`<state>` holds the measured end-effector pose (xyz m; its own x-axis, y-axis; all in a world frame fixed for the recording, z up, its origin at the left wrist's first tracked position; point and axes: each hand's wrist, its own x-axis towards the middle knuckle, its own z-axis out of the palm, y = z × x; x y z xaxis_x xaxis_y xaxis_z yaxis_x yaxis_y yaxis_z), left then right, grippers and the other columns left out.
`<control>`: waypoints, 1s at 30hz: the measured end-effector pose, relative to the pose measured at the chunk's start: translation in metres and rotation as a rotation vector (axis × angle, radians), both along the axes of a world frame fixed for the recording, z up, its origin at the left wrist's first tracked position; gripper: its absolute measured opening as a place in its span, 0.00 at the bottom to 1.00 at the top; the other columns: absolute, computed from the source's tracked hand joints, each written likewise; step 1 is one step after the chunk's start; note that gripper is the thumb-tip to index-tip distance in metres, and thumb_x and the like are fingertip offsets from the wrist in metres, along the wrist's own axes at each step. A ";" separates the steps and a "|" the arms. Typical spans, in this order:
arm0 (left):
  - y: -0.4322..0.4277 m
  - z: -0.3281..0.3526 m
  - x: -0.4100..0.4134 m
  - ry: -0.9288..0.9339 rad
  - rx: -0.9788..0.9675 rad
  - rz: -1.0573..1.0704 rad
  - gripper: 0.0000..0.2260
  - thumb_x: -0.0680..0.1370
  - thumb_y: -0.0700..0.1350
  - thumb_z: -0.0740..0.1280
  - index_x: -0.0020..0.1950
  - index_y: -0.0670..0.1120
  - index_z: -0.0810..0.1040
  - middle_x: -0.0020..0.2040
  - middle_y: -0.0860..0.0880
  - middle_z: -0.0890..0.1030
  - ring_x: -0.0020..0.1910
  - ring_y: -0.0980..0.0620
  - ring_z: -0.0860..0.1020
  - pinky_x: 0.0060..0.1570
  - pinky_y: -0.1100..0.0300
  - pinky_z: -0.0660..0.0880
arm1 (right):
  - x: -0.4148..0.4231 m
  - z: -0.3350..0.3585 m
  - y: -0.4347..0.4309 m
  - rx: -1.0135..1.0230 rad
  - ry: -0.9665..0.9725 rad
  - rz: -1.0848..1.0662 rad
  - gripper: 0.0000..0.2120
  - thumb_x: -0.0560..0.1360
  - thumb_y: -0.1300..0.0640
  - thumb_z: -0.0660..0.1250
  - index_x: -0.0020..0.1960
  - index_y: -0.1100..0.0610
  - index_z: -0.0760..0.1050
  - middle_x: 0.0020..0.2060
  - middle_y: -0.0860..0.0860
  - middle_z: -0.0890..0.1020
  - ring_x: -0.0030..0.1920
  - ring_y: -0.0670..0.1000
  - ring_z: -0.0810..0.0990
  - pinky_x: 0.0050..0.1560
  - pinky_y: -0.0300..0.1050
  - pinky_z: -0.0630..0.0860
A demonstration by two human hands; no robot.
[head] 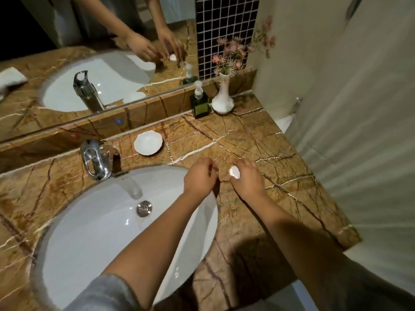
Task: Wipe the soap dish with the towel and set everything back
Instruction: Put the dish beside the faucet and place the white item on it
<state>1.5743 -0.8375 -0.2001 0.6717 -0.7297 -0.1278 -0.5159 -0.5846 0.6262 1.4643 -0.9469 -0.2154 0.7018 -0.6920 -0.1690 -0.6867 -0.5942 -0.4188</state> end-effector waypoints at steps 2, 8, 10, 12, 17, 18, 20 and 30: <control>0.000 0.001 -0.003 -0.028 0.033 -0.042 0.07 0.76 0.43 0.62 0.49 0.49 0.79 0.51 0.47 0.79 0.48 0.48 0.78 0.41 0.53 0.77 | -0.002 -0.001 -0.001 -0.002 -0.008 0.019 0.22 0.73 0.56 0.68 0.66 0.58 0.72 0.65 0.56 0.74 0.66 0.58 0.68 0.65 0.50 0.69; 0.005 0.006 -0.005 -0.092 0.066 -0.102 0.07 0.74 0.41 0.62 0.49 0.48 0.78 0.50 0.47 0.79 0.47 0.47 0.78 0.39 0.52 0.78 | -0.008 0.003 -0.002 0.040 -0.093 -0.017 0.25 0.71 0.57 0.70 0.67 0.58 0.72 0.62 0.57 0.76 0.64 0.58 0.70 0.63 0.49 0.71; 0.009 0.008 -0.001 -0.120 0.090 -0.129 0.07 0.75 0.42 0.63 0.50 0.47 0.78 0.50 0.47 0.78 0.46 0.46 0.78 0.38 0.53 0.77 | -0.020 0.009 -0.003 0.075 -0.100 -0.035 0.27 0.70 0.55 0.71 0.67 0.56 0.71 0.61 0.57 0.76 0.64 0.58 0.70 0.62 0.49 0.71; 0.015 0.008 0.006 -0.159 0.133 -0.151 0.07 0.75 0.42 0.63 0.51 0.47 0.77 0.51 0.46 0.78 0.46 0.45 0.78 0.37 0.53 0.76 | -0.037 0.013 -0.003 0.091 -0.079 -0.033 0.27 0.69 0.55 0.71 0.67 0.55 0.72 0.61 0.57 0.76 0.64 0.58 0.70 0.60 0.50 0.72; 0.029 0.012 0.013 -0.187 0.150 -0.146 0.07 0.75 0.41 0.61 0.50 0.47 0.77 0.50 0.47 0.79 0.46 0.44 0.78 0.36 0.53 0.76 | -0.072 0.017 0.003 0.103 0.000 -0.010 0.27 0.69 0.56 0.71 0.67 0.56 0.72 0.63 0.57 0.75 0.64 0.58 0.72 0.60 0.48 0.72; 0.031 0.012 0.011 -0.193 0.146 -0.154 0.07 0.75 0.41 0.61 0.50 0.47 0.77 0.50 0.47 0.79 0.46 0.44 0.78 0.36 0.53 0.77 | -0.074 0.017 0.005 0.101 0.009 -0.009 0.27 0.69 0.56 0.71 0.68 0.55 0.71 0.64 0.57 0.75 0.64 0.58 0.72 0.61 0.48 0.72; 0.034 0.011 0.005 -0.200 0.131 -0.169 0.07 0.75 0.41 0.61 0.49 0.47 0.77 0.50 0.46 0.79 0.45 0.44 0.78 0.36 0.54 0.76 | -0.076 0.020 0.012 0.099 0.011 -0.006 0.27 0.70 0.56 0.70 0.68 0.55 0.71 0.63 0.56 0.75 0.65 0.58 0.71 0.61 0.48 0.71; 0.048 0.003 -0.008 -0.232 0.152 -0.218 0.10 0.76 0.42 0.62 0.54 0.48 0.78 0.50 0.48 0.81 0.48 0.46 0.78 0.37 0.56 0.76 | -0.069 0.022 0.026 0.065 0.043 0.082 0.24 0.73 0.58 0.68 0.68 0.58 0.71 0.63 0.57 0.74 0.65 0.57 0.68 0.63 0.47 0.68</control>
